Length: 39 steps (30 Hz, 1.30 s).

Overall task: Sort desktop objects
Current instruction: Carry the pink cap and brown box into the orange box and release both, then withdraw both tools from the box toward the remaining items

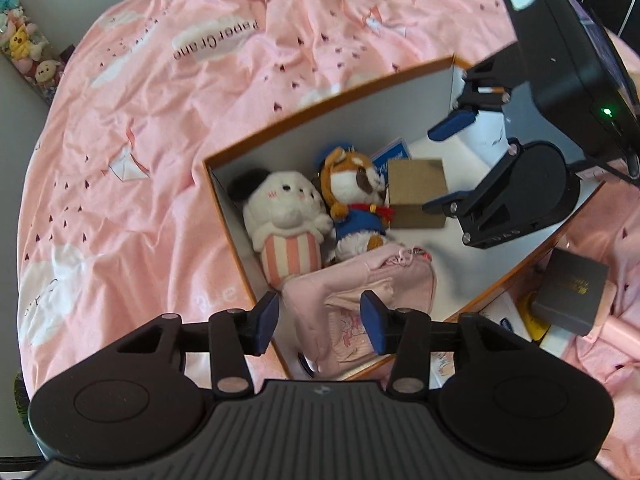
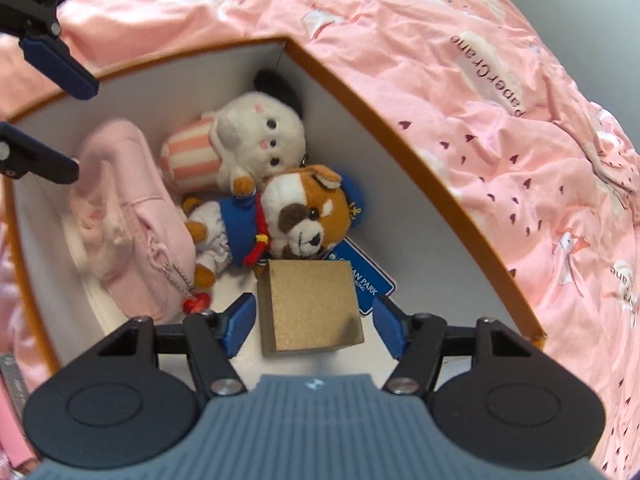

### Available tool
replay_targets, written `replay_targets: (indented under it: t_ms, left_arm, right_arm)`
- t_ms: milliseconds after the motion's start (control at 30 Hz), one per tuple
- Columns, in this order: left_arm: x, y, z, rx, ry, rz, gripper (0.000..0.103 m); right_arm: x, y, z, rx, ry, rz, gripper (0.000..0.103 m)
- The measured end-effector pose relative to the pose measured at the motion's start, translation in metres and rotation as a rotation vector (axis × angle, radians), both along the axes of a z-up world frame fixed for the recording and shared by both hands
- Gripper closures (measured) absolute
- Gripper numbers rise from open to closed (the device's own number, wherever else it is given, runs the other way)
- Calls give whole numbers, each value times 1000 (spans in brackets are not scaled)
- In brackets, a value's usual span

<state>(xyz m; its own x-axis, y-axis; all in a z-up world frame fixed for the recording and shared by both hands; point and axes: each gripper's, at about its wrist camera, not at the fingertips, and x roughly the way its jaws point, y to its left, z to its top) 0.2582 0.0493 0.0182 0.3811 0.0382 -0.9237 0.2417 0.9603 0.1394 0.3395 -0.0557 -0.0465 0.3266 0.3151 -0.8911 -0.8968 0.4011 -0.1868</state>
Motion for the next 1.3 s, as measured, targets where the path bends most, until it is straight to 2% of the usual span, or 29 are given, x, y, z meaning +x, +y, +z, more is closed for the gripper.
replay_targets:
  t_ms: [233, 433, 633, 800, 967, 1133, 1300]
  left_arm:
    - [-24, -5, 44, -74, -177, -10, 50]
    - [-58, -24, 75, -112, -282, -124, 50]
    - [-95, -44, 80, -115, -361, -221, 50]
    - [-116, -55, 66, -149, -379, -268, 50]
    - [-129, -60, 38, -166, -384, -311, 50]
    - [-129, -64, -4, -109, -342, -306, 50]
    - [-130, -70, -48, -23, -274, -339, 50]
  right_arm:
    - [-21, -29, 44, 142, -17, -106, 37]
    - [-53, -55, 79, 254, -34, -170, 37]
    - [-103, -79, 97, 291, -96, -218, 37]
    - [-141, -97, 96, 320, -130, -282, 37]
    - [-165, -114, 83, 372, -108, -380, 36]
    - [-177, -123, 56, 360, -99, -458, 31]
    - [-177, -131, 25, 292, -84, -531, 22]
